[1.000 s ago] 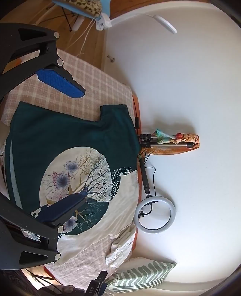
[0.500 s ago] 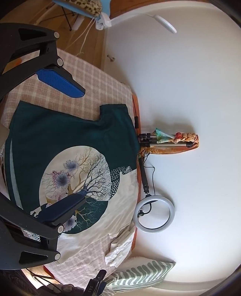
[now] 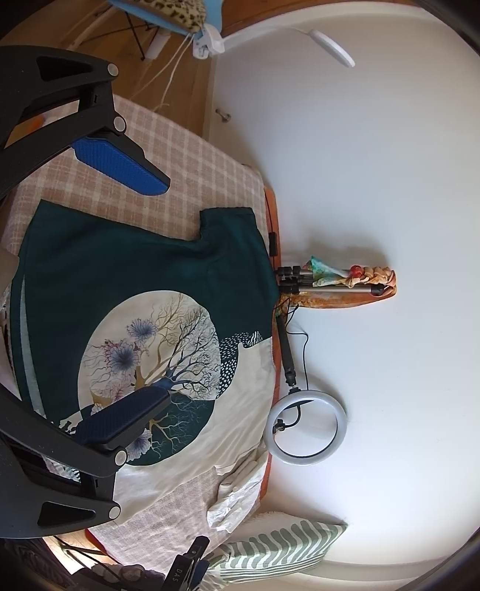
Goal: Fold small clothes
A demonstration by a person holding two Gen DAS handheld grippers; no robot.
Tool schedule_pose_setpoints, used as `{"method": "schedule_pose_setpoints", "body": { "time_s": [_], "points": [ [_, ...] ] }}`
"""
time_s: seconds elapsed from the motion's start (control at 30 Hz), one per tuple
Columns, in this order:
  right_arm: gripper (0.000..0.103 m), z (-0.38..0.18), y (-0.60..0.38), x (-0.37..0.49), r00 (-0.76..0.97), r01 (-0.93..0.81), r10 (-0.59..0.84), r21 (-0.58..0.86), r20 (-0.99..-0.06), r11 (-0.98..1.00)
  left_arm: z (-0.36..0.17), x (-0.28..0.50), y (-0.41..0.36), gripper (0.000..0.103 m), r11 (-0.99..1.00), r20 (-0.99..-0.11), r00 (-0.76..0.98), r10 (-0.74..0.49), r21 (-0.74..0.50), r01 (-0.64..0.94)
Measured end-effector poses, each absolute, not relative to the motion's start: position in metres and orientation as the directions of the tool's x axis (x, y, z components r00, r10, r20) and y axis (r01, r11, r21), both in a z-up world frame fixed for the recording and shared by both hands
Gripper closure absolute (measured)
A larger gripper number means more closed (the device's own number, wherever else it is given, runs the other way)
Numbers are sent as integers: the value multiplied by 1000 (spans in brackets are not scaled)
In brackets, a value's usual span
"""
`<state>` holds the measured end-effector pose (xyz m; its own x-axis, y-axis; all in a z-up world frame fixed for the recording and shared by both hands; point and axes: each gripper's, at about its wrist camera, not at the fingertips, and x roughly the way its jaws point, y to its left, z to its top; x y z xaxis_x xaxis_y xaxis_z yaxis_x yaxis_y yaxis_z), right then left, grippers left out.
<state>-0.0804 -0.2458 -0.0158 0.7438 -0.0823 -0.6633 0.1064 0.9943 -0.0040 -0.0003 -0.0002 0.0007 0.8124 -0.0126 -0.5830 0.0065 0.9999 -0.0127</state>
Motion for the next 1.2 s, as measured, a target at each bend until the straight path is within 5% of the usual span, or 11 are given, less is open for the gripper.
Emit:
{"method": "schedule_pose_setpoints", "body": {
  "time_s": [1.2],
  "points": [
    [0, -19, -244, -80, 744, 104, -81, -5, -664, 995, 6, -1, 0, 0, 1000, -584, 811, -20, -25, 7]
  ]
}}
